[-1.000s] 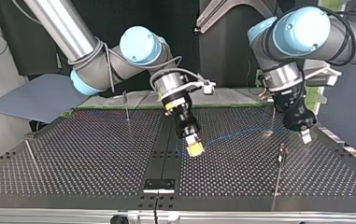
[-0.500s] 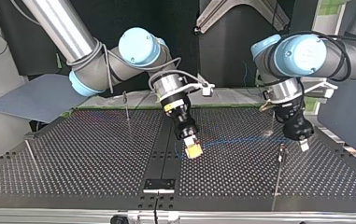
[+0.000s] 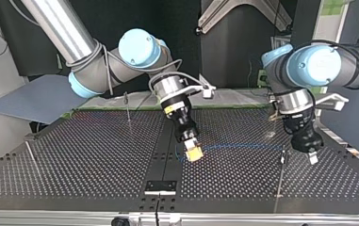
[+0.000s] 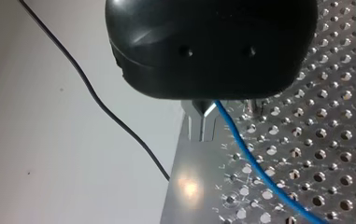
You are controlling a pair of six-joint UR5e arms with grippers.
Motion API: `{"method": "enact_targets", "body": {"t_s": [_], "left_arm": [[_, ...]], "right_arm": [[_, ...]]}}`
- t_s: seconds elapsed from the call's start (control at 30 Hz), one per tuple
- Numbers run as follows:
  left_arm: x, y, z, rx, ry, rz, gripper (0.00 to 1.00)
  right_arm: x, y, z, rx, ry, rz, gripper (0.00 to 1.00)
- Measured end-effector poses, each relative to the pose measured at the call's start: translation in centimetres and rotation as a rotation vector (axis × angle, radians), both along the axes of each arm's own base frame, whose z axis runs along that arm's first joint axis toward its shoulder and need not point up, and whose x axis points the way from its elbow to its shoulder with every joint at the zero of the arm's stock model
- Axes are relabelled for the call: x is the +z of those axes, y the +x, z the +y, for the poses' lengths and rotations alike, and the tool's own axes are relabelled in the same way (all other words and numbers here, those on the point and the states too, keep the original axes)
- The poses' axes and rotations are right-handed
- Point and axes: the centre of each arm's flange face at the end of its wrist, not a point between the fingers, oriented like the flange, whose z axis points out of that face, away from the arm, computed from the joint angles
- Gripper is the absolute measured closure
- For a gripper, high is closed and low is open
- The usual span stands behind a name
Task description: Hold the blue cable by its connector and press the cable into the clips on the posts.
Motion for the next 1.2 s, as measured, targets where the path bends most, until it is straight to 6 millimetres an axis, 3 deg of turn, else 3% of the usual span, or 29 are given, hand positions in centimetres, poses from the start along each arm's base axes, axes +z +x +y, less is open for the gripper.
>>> {"method": "enact_targets", "body": {"t_s": [0.37,0.77,0.93,1.2], "left_arm": [[-1.3,2.2,1.5,-0.017,-0.001,0.008,1.0],[0.2,3.9,3.9,-0.048,0.002,-0.037,1.0],[0.0,5.5,5.5,-0.055,-0.006,-0.027,1.0],[-0.8,8.5,6.4,-0.112,-0.016,-0.042,1.0]], "right_arm": [[-0.6,-0.1,-0.7,-0.009,0.007,0.005,1.0],[-1.5,0.9,-3.3,-0.017,0.017,-0.001,1.0],[-1.9,1.4,-4.8,-0.022,0.024,-0.001,1.0],[-2.6,2.4,-6.3,-0.004,0.036,0.007,1.0]]}}
